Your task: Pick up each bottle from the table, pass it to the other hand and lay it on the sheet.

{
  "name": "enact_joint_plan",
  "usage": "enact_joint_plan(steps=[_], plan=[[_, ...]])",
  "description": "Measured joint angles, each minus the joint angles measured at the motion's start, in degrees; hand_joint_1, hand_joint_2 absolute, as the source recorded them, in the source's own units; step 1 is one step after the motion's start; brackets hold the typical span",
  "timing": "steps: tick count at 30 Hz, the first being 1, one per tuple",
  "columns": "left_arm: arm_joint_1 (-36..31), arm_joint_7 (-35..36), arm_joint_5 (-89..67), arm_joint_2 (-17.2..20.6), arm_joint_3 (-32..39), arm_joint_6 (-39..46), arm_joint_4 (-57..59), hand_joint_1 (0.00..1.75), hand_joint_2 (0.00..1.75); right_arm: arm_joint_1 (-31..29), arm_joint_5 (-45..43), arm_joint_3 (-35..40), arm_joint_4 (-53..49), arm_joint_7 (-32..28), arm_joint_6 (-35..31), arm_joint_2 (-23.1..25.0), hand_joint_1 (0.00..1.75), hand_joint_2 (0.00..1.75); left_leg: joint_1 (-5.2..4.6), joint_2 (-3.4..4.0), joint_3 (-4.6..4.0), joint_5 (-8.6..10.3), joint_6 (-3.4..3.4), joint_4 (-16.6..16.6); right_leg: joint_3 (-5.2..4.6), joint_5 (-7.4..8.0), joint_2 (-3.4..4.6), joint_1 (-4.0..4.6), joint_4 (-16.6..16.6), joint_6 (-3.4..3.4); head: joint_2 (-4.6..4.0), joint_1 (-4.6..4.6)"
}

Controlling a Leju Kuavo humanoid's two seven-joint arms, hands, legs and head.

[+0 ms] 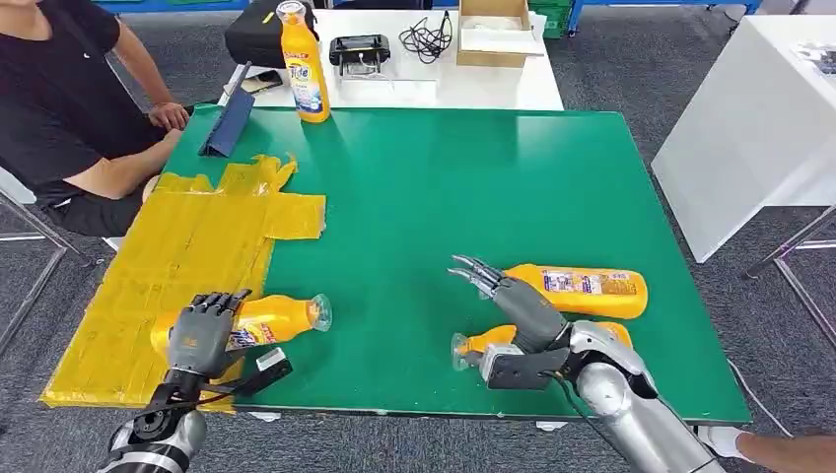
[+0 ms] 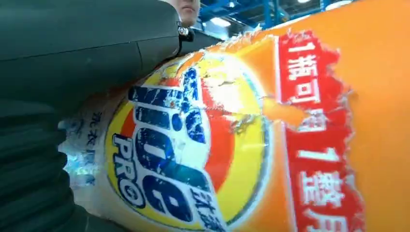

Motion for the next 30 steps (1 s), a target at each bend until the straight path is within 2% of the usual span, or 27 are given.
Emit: enact_joint_plan(steps=[7, 12, 23, 30], plan=[[-0.39, 5.23, -7.35, -0.13, -0.04, 3.23, 1.38, 0.0, 1.75, 0.6, 1.64, 0.41, 0.43, 0.41, -0.2, -0.26, 0.0, 1.75, 0.01, 0.01, 0.03, 0.01, -0.01, 0.0, 0.01, 0.0, 0.01, 0.01, 0.02, 0.0, 0.0, 0.0], [1.52, 6.53, -9.19, -0.63, -0.42, 4.1, -2.61, 0.0, 1.75, 0.59, 1.83, 0.98, 1.36, 1.16, -0.13, 0.26, 0.0, 1.75, 0.03, 0.03, 0.03, 0.01, -0.01, 0.0, -0.05, 0.0, 0.02, 0.02, 0.04, 0.0, 0.0, -0.02], [5.02, 5.61, -8.23, -0.85, -1.53, 4.06, -9.71, 0.0, 1.75, 0.65, 2.07, 1.42, 2.47, 1.66, -0.44, 0.72, 0.0, 1.75, -0.01, 0.03, -0.13, -0.01, 0.01, 0.01, -0.18, 0.0, 0.01, 0.0, 0.0, 0.0, 0.0, 0.0], [5.19, -1.47, 5.96, -1.22, -1.62, 2.86, -13.14, 0.0, 1.75, 2.12, 3.65, 1.18, 2.93, 2.43, -1.49, 0.72, 0.0, 1.75, 0.0, 0.02, -0.12, -0.01, 0.01, 0.01, -0.19, 0.0, 0.01, 0.01, 0.01, 0.0, 0.0, -0.02]])
